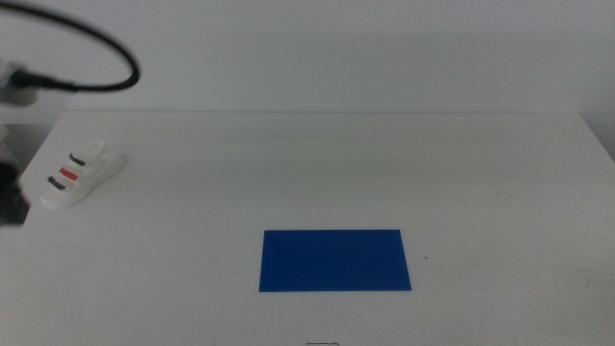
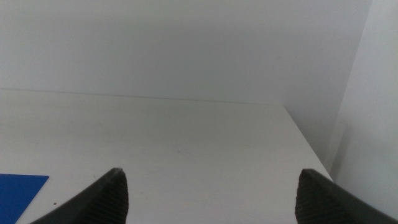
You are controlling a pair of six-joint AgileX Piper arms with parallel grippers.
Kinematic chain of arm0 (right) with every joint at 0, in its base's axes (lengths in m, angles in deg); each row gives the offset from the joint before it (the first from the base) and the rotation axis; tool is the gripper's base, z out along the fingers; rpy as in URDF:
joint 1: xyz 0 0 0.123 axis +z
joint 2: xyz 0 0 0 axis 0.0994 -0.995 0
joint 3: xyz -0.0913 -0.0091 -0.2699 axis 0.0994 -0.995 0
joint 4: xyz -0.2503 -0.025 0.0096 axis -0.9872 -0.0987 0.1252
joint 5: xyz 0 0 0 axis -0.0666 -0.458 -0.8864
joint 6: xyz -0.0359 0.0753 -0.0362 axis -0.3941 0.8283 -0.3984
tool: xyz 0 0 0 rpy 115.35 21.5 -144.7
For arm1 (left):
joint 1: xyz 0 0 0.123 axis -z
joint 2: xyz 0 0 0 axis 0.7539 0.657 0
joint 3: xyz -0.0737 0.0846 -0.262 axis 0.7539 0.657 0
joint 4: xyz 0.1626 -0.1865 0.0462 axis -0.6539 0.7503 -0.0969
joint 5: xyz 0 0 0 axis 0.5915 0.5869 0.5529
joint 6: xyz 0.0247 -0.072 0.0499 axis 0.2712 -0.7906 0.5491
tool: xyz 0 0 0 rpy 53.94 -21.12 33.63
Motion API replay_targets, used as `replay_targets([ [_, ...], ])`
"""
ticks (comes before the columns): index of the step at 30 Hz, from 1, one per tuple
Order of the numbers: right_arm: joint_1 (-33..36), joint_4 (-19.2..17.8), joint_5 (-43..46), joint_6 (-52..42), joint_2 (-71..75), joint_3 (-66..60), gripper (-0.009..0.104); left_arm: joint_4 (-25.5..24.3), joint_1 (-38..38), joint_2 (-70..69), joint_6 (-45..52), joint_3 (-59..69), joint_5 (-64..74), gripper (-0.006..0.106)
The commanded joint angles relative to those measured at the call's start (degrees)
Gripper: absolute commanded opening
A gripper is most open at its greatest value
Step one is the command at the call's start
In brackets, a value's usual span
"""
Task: Use one arm to grab the shoe from the table and place it on the mat.
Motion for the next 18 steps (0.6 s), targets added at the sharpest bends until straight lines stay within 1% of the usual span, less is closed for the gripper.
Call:
replay_targets([
  [1, 0.09, -0.51, 4.33, -0.3, 1.11, 1.06, 0.094, -0.03, -0.04, 4.02, 3.34, -5.72, -1.6, 0.094],
  [5, 0.09, -0.51, 4.33, -0.3, 1.11, 1.06, 0.094, 0.02, -1.37, 11.77, 6.24, -11.45, 0.22, 0.094],
  [13, 0.09, -0.51, 4.33, -0.3, 1.11, 1.06, 0.094, 5.95, -8.14, 28.3, 20.41, -22.45, 1.96, 0.094],
  [18, 0.09, -0.51, 4.33, -0.3, 1.11, 1.06, 0.094, 6.21, -9.44, 38.21, 24.66, -29.73, 1.95, 0.094],
])
